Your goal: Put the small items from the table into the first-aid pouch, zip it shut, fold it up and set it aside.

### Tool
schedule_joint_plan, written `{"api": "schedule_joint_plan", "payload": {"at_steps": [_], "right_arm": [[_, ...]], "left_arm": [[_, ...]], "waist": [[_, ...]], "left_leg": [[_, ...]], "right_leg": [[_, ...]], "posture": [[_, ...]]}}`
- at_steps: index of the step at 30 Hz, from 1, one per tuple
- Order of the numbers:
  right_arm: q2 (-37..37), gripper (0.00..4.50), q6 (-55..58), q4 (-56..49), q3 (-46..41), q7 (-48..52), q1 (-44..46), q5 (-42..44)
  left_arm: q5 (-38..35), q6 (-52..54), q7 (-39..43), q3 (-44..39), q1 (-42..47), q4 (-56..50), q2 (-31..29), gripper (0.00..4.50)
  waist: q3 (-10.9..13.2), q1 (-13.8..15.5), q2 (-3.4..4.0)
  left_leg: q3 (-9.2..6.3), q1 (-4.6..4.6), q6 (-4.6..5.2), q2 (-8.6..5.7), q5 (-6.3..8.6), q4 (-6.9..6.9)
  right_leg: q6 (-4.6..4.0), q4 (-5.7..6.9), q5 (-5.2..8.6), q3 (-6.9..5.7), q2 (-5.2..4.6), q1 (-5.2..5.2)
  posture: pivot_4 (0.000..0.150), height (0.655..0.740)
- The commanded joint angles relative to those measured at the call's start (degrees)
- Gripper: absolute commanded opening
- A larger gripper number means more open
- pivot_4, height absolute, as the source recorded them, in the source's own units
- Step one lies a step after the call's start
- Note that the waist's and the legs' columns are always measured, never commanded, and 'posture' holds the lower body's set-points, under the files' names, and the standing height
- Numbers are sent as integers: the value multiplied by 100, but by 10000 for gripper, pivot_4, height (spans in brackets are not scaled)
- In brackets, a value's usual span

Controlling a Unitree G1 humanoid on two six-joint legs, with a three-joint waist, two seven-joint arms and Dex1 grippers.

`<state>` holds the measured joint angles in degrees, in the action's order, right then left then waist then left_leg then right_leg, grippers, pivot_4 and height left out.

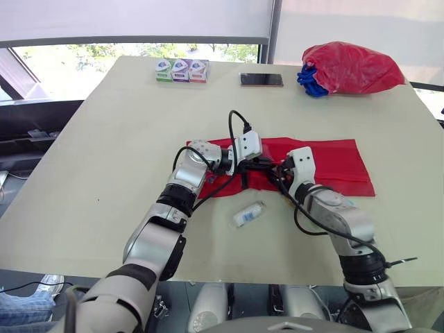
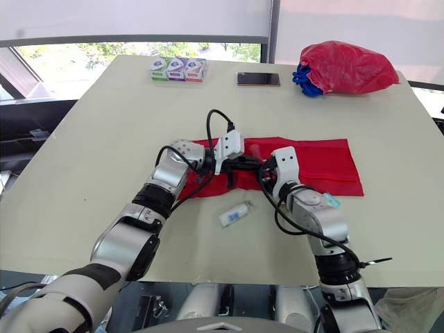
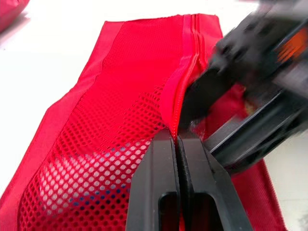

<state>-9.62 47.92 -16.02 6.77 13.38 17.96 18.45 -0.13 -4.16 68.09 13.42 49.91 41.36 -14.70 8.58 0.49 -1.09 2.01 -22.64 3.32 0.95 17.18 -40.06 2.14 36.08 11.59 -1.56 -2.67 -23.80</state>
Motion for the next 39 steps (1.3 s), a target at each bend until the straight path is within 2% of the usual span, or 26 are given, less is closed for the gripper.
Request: {"api": "schedule_joint_plan", "payload": {"at_steps": [1,3,9,12,15,16,17,20,21,22,26,32,39], "right_arm": [[-238,21188,186,-853,-104,316,-14,283],[-335,21188,305,-1069,-168,392,-35,396],[-1342,21188,258,-2159,-609,1257,-533,953],[-2148,21188,-145,-2675,-1268,2228,-1198,1405],[-2639,21188,-820,-2703,-2241,3014,-1875,1712],[-2786,25295,-944,-2628,-2514,3232,-2030,1795],[-2887,27065,-1021,-2571,-2676,3369,-2131,1858],[-3509,36159,-1310,-2138,-3799,4546,-2548,2379],[-3701,42741,-1421,-1965,-4122,4921,-2664,2500],[-3852,44644,-1506,-1814,-4343,5182,-2739,2570],[-4360,44644,-1615,-1391,-4905,5880,-2860,2793],[-4724,44644,-1561,-1305,-5047,6193,-2885,2905],[-4700,44644,-1611,-2064,-3551,5327,-2534,2337]], "left_arm": [[-56,-94,-86,-89,197,146,31,0],[-67,-108,-117,-104,236,219,42,0],[-115,-101,-209,-181,326,390,72,0],[-93,-154,-203,-183,334,453,59,0],[-78,-197,-187,-183,331,495,45,0],[-70,-212,-184,-184,332,511,47,0],[-62,-223,-183,-187,335,525,49,0],[-42,-267,-160,-185,328,569,42,0],[-36,-282,-151,-181,328,587,42,0],[-30,-299,-138,-176,332,609,44,0],[-9,-363,-101,-160,344,680,46,0],[7,-412,-91,-166,373,753,54,0],[25,-450,-46,-144,383,783,56,0]], "waist": [[0,-2,0],[0,-1,0],[0,35,0],[0,46,0],[0,33,-1],[1,28,-1],[1,26,-1],[1,33,-1],[1,35,-1],[2,36,-2],[2,30,-2],[2,38,-2],[2,34,-2]], "left_leg": [[0,0,0,0,0,0],[0,0,0,0,0,0],[-3,-2,2,1,1,0],[-6,-10,4,-3,3,0],[-6,-11,9,-3,5,0],[-6,-9,9,-3,5,0],[-5,-7,9,-2,5,0],[-5,-1,8,0,5,0],[-5,2,8,0,5,-2],[-5,6,8,0,5,-3],[-3,11,8,4,5,-3],[-5,7,8,3,5,-3],[-5,7,7,5,5,-3]], "right_leg": [[0,-1,0,0,0,0],[0,0,0,-1,0,0],[1,-9,0,-4,-1,2],[1,-17,0,-7,-2,2],[3,-22,0,-6,-3,4],[3,-22,1,-7,-2,5],[4,-21,0,-6,-2,5],[5,-18,-1,-6,-1,8],[6,-18,-2,-7,-1,14],[7,-18,-3,-6,-1,17],[6,-19,-2,-3,-1,19],[5,-19,-3,-3,-4,19],[6,-18,-3,-5,-7,17]], "posture": [[1500,7400],[1500,7400],[1500,7400],[1500,7400],[1500,7400],[1500,7400],[1500,7400],[1500,7400],[1500,7400],[1500,7400],[1500,7400],[1500,7400],[1500,7400]]}}
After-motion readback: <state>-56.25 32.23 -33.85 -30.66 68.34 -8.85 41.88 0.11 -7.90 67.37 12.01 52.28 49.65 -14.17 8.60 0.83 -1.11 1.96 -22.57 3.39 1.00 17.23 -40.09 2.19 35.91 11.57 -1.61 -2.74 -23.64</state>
